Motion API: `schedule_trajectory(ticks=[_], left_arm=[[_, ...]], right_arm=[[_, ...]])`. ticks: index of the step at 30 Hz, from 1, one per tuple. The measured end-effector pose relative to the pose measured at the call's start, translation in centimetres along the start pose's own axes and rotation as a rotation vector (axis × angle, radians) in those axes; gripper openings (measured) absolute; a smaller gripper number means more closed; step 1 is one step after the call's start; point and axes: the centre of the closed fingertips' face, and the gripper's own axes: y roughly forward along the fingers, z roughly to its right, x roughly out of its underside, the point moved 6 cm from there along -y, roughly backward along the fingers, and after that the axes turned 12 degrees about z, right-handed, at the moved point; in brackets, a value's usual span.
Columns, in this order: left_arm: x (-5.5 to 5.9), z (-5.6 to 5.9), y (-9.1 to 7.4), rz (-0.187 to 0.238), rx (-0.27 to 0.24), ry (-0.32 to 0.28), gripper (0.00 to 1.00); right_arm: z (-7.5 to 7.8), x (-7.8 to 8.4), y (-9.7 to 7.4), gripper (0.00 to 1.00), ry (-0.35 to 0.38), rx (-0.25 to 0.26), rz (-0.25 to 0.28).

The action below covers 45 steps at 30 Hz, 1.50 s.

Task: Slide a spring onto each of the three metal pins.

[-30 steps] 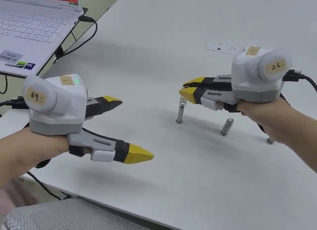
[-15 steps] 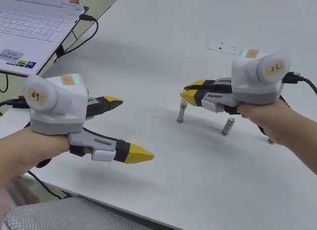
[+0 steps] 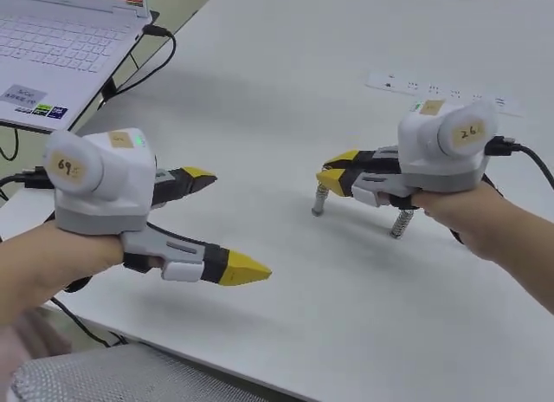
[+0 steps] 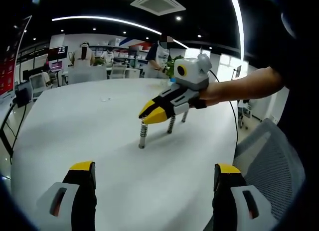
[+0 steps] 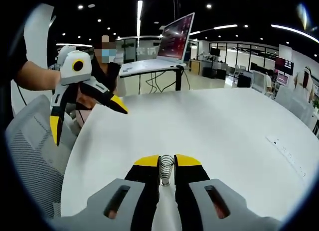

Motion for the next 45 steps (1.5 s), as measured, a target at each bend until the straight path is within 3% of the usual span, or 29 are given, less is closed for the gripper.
schedule_trajectory(ticks=[21,37,41,45], left_arm=[[0.0,0.2,0.4,-0.001,0.011,0.001,0.96],[-0.4,0.9,1.0,-0.004,0.03,0.005,0.96],[-0.6,1.0,1.1,-0.003,0.034,0.011,0.96],[-1.1,1.0,1.3,0.003,0.035,0.017,0.96]], right_arm=[[-0.2,3.0,0.7,0.08,-0.039,-0.003,-0.102],[-0.6,2.5,0.9,0.09,-0.034,-0.003,-0.095],[-0.5,2.2,1.0,0.18,-0.016,0.007,-0.081],[-0.4,1.7,0.9,0.18,-0.018,0.009,-0.076]])
